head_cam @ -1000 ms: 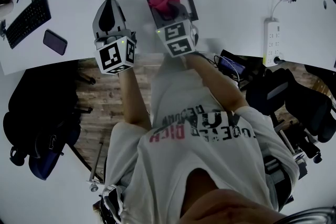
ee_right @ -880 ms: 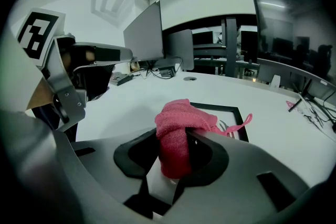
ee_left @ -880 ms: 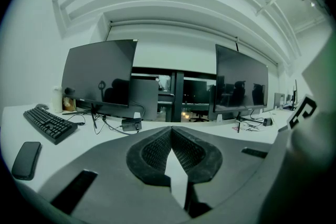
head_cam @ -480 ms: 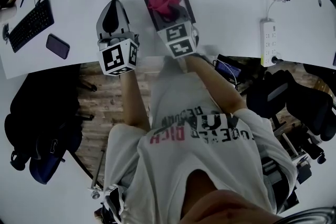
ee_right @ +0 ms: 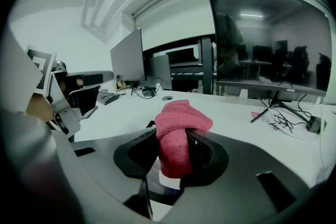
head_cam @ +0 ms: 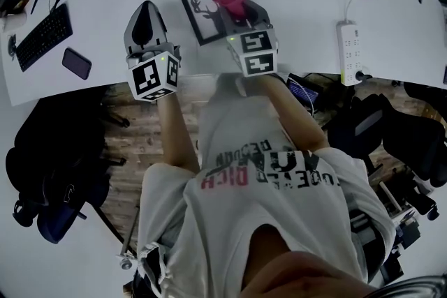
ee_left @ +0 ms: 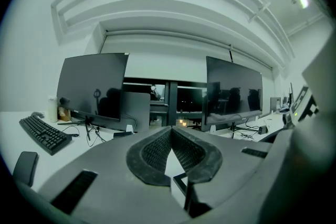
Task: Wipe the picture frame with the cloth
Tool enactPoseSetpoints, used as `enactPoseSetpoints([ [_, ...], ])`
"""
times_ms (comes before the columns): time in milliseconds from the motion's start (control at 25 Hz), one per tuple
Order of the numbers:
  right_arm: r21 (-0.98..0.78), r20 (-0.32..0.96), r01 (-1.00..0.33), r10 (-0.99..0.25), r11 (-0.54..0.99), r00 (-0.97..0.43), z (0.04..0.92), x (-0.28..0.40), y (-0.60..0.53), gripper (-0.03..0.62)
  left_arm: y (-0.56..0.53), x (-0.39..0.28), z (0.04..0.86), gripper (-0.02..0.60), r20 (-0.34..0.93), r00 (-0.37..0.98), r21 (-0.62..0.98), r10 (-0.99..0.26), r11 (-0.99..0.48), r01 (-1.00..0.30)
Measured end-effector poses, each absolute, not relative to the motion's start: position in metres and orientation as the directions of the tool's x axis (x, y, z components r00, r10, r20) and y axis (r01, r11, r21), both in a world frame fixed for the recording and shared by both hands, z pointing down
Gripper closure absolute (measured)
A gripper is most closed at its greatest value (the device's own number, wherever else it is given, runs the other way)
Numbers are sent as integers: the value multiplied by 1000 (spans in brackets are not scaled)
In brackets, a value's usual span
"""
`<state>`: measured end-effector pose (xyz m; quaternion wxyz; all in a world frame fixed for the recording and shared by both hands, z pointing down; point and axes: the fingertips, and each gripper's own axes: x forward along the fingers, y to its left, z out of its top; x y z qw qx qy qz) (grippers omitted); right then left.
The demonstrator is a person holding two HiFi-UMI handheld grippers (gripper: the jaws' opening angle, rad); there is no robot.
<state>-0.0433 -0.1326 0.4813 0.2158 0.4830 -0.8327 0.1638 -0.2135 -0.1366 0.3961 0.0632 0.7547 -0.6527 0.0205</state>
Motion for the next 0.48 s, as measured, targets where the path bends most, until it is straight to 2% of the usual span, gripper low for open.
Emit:
enactPoseSetpoints([
  [480,-78,490,-886,-756,457,-433,475,30,-113,479,-93,-163,380,584,104,98,30,-990,-95,-995],
])
